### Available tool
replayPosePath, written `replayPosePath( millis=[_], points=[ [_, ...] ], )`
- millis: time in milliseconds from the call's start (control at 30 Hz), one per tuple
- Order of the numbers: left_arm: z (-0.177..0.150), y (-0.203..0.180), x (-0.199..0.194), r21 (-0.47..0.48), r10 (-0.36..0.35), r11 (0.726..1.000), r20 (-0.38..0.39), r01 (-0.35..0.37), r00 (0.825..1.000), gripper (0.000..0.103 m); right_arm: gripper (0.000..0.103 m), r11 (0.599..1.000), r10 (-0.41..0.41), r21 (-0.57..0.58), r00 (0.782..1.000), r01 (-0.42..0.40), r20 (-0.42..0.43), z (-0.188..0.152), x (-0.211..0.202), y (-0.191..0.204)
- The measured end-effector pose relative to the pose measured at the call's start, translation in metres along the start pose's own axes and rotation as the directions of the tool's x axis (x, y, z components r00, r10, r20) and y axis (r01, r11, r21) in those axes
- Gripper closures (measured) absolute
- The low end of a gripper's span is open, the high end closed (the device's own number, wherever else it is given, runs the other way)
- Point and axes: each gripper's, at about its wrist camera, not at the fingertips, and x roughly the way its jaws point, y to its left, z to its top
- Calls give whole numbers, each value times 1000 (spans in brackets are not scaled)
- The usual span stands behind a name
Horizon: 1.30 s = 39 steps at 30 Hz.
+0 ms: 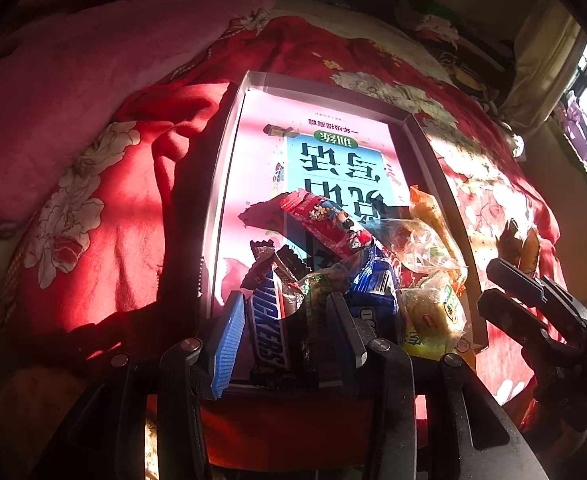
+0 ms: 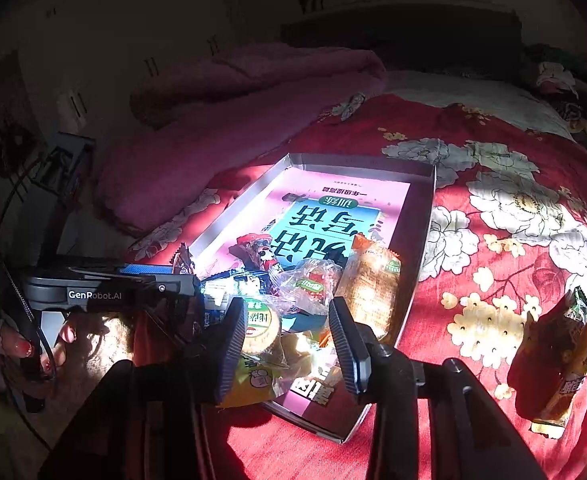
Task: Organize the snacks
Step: 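Open both tools to release the snacks and withdraw from the box, then grasp the green snack bag with the left tool while the right tool grasps the yellow-white snack bar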
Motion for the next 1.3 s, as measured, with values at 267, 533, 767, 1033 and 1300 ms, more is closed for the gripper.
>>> replayPosePath(
  millis=[267,533,767,1033,1300],
  points=[
    [2,1,-5,-2,2,1000,17,-2,1000,52,58,1000,-18,11,1000,18,13,-1,-7,-5],
    [6,0,-18,-8,-16,1000,63,16,998,42,50,999,-33,18,999,32,34,-1,-16,-7],
    [11,-9,-35,7,-33,999,104,32,994,40,47,996,-75,56,994,71,73,-3,-37,-21],
    [14,-33,-44,48,-60,997,118,55,991,39,41,972,-179,175,978,159,105,-12,-75,-63],
    [13,-74,-42,127,-89,989,99,77,991,39,41,915,-276,319,959,246,54,-38,-103,-110]
  ],
)
